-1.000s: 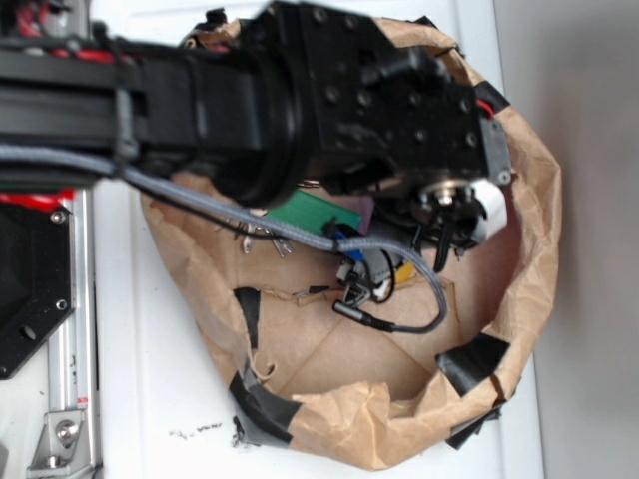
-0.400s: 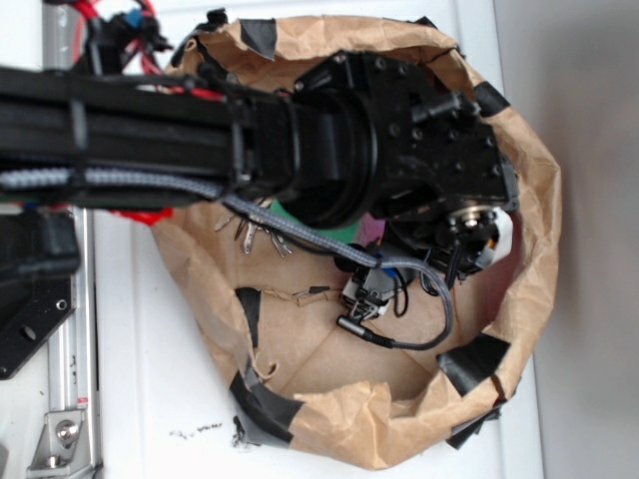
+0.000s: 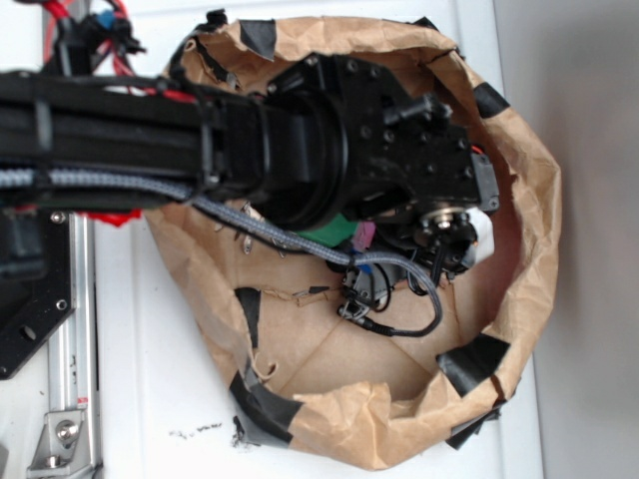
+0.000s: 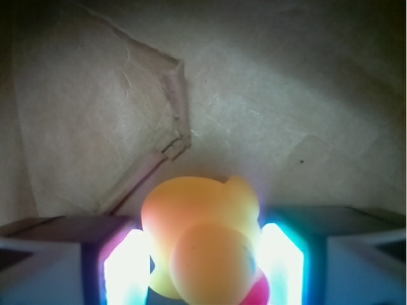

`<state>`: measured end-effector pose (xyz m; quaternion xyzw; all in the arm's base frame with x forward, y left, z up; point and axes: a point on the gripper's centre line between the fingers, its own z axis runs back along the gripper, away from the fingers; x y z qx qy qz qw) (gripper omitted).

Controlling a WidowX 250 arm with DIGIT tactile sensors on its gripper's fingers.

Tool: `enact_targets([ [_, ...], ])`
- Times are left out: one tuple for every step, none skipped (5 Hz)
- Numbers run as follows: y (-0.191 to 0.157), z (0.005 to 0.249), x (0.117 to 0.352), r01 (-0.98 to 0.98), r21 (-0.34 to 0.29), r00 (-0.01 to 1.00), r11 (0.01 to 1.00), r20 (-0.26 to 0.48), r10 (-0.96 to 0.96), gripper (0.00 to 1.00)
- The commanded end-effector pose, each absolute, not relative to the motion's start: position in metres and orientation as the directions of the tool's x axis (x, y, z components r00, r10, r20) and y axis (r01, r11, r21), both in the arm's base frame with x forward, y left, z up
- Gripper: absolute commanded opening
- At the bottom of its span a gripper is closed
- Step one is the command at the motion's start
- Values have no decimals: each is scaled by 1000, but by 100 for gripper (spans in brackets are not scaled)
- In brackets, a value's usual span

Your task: Grab the yellow duck.

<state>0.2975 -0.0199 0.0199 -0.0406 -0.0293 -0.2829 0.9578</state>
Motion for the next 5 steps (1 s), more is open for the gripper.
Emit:
enact_targets([
  [-22,76,304,486,-12,861,874,178,-476,0],
  [-2,127,287,258,-3,939,966,236,-250,0],
  [10,177,265,13,-1,984,1000,178,-13,0],
  [3,210,254,-4,-15,991,1000,131,6,0],
  [-2,204,253,-5,11,993,1000,121,3,0],
])
